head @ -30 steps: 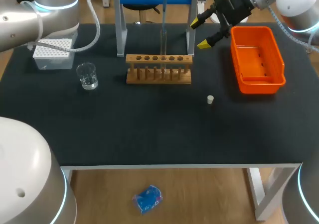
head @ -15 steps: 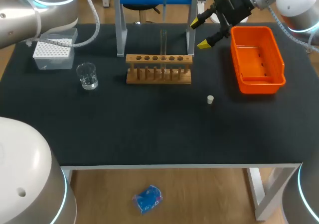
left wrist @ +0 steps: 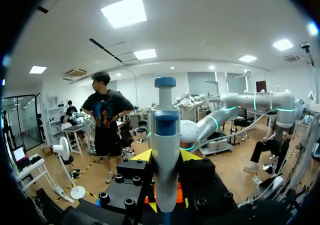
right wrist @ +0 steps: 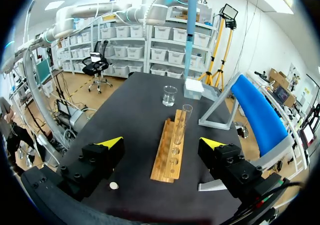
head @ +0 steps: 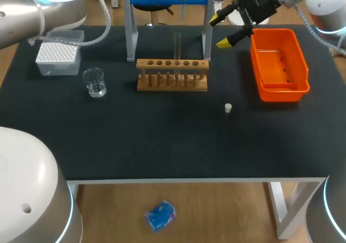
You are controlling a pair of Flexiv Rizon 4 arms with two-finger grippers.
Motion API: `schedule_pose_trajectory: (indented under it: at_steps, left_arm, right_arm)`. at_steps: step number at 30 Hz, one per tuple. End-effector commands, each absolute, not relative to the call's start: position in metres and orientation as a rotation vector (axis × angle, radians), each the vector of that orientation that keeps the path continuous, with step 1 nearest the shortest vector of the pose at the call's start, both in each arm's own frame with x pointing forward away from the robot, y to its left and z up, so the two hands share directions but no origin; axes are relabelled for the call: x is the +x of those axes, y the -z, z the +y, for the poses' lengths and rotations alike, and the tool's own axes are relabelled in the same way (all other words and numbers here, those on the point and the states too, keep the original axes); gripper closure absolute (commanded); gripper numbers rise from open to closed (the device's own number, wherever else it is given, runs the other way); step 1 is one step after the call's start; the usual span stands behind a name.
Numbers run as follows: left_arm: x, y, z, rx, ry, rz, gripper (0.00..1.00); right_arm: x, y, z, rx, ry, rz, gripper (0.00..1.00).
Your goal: Invert the test tube, pick up the pipette, mount the tip to pipette, aspirate from beaker and dispense into the tube, eject the tip, return the pipette, and cap with the stopper.
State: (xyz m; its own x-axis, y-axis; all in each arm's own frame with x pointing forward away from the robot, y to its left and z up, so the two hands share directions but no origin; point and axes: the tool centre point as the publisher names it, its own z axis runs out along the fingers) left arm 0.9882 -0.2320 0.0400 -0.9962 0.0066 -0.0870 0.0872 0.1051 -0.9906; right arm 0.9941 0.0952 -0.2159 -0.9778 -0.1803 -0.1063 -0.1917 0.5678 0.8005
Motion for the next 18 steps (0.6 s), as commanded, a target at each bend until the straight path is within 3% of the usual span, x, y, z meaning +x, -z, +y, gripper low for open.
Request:
schedule_pose_trajectory:
  at_steps: [1,18]
  left_arm:
    - [0.974,-0.047,-0.237,0.087,2.046,2.293,1.0]
    - [0.907,-0.046,-0.249,0.151,2.046,2.3,1.0]
  right_arm:
    - [0.978,0.202,0.081,-0.317,-1.416,2.744,0.0]
    - [0.911,0.165,0.068,-0.169,-1.714,2.562,0.0]
